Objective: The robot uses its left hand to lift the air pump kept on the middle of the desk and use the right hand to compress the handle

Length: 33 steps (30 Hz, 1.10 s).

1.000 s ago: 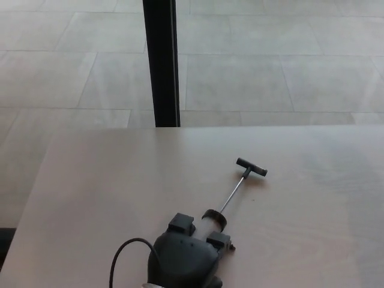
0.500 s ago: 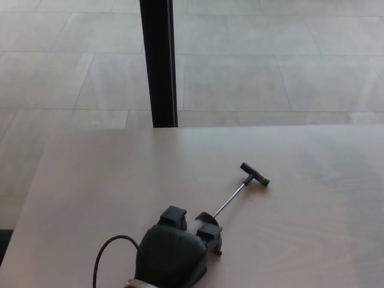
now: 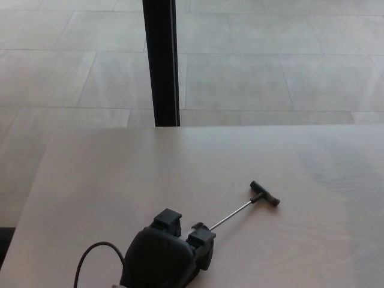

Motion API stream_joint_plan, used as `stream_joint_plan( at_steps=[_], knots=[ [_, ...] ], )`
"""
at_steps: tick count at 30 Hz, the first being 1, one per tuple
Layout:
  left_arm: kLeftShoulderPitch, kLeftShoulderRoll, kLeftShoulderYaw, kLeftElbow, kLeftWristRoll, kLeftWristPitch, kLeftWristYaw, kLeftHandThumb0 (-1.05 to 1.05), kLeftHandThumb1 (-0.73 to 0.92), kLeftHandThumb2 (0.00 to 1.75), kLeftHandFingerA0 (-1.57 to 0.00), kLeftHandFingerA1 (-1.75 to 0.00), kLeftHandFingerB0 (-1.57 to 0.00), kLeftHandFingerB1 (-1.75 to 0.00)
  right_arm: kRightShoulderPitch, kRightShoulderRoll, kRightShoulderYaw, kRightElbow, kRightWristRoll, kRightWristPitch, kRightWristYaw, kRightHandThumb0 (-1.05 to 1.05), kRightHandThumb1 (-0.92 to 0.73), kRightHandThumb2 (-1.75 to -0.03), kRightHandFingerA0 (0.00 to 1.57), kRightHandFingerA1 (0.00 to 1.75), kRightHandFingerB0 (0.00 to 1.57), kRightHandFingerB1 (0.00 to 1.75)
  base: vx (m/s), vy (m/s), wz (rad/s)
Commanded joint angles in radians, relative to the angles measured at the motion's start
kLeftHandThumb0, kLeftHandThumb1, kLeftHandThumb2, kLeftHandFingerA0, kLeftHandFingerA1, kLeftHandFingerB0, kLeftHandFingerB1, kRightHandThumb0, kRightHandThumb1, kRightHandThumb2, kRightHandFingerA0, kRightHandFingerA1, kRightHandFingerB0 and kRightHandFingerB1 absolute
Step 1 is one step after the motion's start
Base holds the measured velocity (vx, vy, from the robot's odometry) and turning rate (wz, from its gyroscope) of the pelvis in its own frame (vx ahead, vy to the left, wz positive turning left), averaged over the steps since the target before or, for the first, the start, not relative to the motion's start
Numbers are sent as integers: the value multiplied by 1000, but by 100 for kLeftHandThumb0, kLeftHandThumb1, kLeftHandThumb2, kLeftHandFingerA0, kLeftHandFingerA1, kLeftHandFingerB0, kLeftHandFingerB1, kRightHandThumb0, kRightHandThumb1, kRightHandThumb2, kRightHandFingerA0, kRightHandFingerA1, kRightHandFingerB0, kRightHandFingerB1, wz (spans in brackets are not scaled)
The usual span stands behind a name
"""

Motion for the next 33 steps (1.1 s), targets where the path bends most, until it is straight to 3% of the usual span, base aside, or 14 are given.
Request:
stream_joint_plan(
  at_steps=[1, 11, 15, 22, 23, 24, 27, 28, 33],
  knots=[
    [-11, 90, 6, 120, -18, -338, 285, -11, 52, 103, -74, -175, -74, -161, -49, 11, -12, 23, -12, 39, -48, -71, -92, -70, 48, 56, 63, 48, 0, 0, 0],
    [-64, 100, -7, 184, 48, -398, 471, -5, 47, 107, -78, -175, -78, -159, -78, 11, -10, 19, -35, 77, -79, -70, -92, -69, 52, 55, 64, 48, 0, 0, 0],
    [-74, 98, 13, 161, 48, -393, 493, -5, 44, 106, -79, -175, -77, -162, -89, 12, -12, 27, -30, 81, -77, -71, -92, -69, 49, 53, 67, 48, 0, 0, 0],
    [-114, 79, 101, 4, -15, -469, 513, 1, 50, 119, -84, -175, -81, -170, -108, 17, -5, 52, -41, 74, -80, -73, -92, -70, 52, 59, 69, 49, 0, 0, 0],
    [-112, 73, 111, -11, -24, -476, 507, -1, 52, 116, -83, -175, -79, -173, -108, 20, -4, 51, -43, 78, -85, -73, -92, -69, 52, 58, 70, 48, 0, 0, 0],
    [-94, 55, 137, -68, -95, -503, 445, 2, 47, 132, -84, -175, -88, -168, -104, 25, -2, 48, -43, 74, -85, -78, -72, -99, 48, 65, 65, 59, 0, 0, 0],
    [-63, 33, 165, -117, -172, -527, 369, 1, 45, 138, -84, -175, -91, -164, -99, 29, -2, 46, -42, 73, -81, -78, -72, -99, 48, 66, 64, 58, 0, 0, 0],
    [-46, 16, 176, -132, -226, -538, 335, -1, 42, 147, -90, -168, -99, -150, -98, 32, -4, 43, -37, 75, -79, -72, -92, -68, 49, 68, 68, 50, 0, 0, 0],
    [17, -80, 219, -151, -585, -563, 123, 3, 42, 152, -95, -170, -103, -149, -91, 40, -7, 38, -28, 77, -77, -72, -92, -68, 49, 70, 68, 50, 0, 0, 0]
  ],
)
